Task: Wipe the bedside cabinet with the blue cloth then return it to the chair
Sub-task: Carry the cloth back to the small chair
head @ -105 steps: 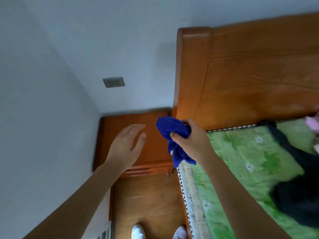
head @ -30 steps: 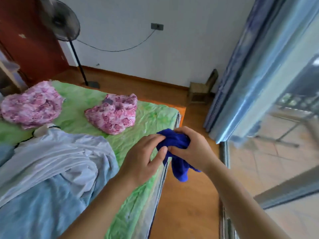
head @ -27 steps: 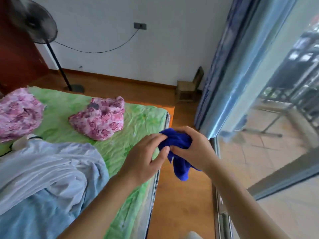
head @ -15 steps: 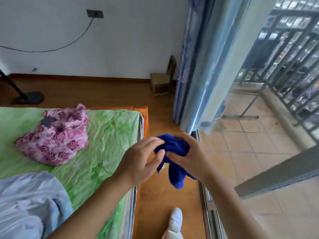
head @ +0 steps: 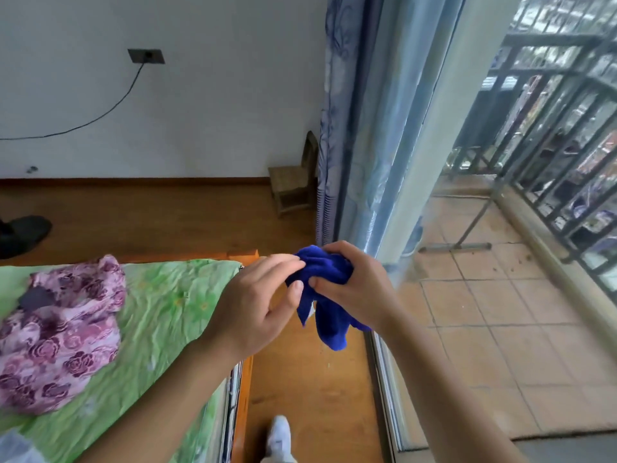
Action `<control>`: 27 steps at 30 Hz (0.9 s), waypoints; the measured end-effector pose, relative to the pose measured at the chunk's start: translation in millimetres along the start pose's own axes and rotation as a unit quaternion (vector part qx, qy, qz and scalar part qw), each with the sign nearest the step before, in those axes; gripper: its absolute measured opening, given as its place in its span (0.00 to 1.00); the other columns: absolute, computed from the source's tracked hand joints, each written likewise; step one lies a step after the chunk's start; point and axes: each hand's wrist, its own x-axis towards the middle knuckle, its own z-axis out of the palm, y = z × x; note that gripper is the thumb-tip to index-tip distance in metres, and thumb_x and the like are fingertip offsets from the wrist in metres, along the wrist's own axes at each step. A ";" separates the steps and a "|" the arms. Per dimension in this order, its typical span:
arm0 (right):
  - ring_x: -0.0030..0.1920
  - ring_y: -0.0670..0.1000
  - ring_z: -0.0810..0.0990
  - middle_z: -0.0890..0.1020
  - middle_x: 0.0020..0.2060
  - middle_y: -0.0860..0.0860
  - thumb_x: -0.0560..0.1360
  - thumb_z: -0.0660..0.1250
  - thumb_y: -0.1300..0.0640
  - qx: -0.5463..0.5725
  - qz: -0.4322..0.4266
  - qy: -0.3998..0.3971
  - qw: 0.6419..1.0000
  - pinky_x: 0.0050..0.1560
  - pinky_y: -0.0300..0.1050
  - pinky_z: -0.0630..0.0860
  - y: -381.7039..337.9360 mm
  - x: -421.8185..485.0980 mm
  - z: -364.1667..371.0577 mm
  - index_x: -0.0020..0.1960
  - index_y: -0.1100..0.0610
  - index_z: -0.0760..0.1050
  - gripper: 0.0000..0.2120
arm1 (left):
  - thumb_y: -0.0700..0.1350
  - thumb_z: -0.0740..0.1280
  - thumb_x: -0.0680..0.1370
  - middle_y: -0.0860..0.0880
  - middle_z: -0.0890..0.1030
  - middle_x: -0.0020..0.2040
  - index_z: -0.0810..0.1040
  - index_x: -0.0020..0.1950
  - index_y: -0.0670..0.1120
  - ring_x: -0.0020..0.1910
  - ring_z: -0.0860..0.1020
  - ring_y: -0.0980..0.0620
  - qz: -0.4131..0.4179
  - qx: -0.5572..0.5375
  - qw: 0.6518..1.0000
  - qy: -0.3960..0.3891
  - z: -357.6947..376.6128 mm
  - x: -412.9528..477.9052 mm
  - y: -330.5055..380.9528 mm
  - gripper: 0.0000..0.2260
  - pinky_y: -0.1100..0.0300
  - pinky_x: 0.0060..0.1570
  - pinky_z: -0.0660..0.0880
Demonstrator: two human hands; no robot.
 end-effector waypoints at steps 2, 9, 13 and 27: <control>0.44 0.39 0.81 0.83 0.43 0.38 0.69 0.77 0.49 -0.007 0.006 -0.004 1.000 0.42 0.32 0.77 3.2 27.7 -1.6 0.57 0.41 0.77 0.19 | 0.52 0.57 0.83 0.51 0.80 0.63 0.79 0.65 0.44 0.63 0.76 0.55 -0.001 -0.001 1.000 -0.002 5.6 20.8 -15.8 0.18 0.61 0.63 0.72; 0.45 0.39 0.81 0.83 0.44 0.37 0.69 0.77 0.48 -0.034 0.017 -0.021 0.999 0.45 0.35 0.79 13.4 150.9 7.9 0.60 0.41 0.77 0.20 | 0.53 0.57 0.83 0.52 0.79 0.64 0.78 0.66 0.45 0.64 0.75 0.57 -0.025 -0.041 0.999 0.015 25.2 103.0 -101.3 0.19 0.64 0.63 0.70; 0.45 0.41 0.82 0.83 0.44 0.38 0.69 0.77 0.48 -0.065 0.018 -0.027 0.997 0.48 0.41 0.80 10.1 237.2 19.4 0.59 0.42 0.77 0.20 | 0.53 0.58 0.83 0.52 0.78 0.64 0.78 0.66 0.45 0.65 0.75 0.56 -0.031 -0.060 0.998 0.015 26.9 164.5 -166.6 0.18 0.59 0.64 0.72; 0.49 0.42 0.81 0.83 0.49 0.40 0.71 0.76 0.46 -0.078 0.000 -0.059 0.995 0.52 0.43 0.81 22.2 488.8 30.2 0.62 0.44 0.77 0.21 | 0.52 0.59 0.83 0.51 0.80 0.62 0.79 0.65 0.44 0.62 0.77 0.53 -0.053 -0.049 0.997 -0.011 25.4 357.7 -319.8 0.17 0.51 0.59 0.75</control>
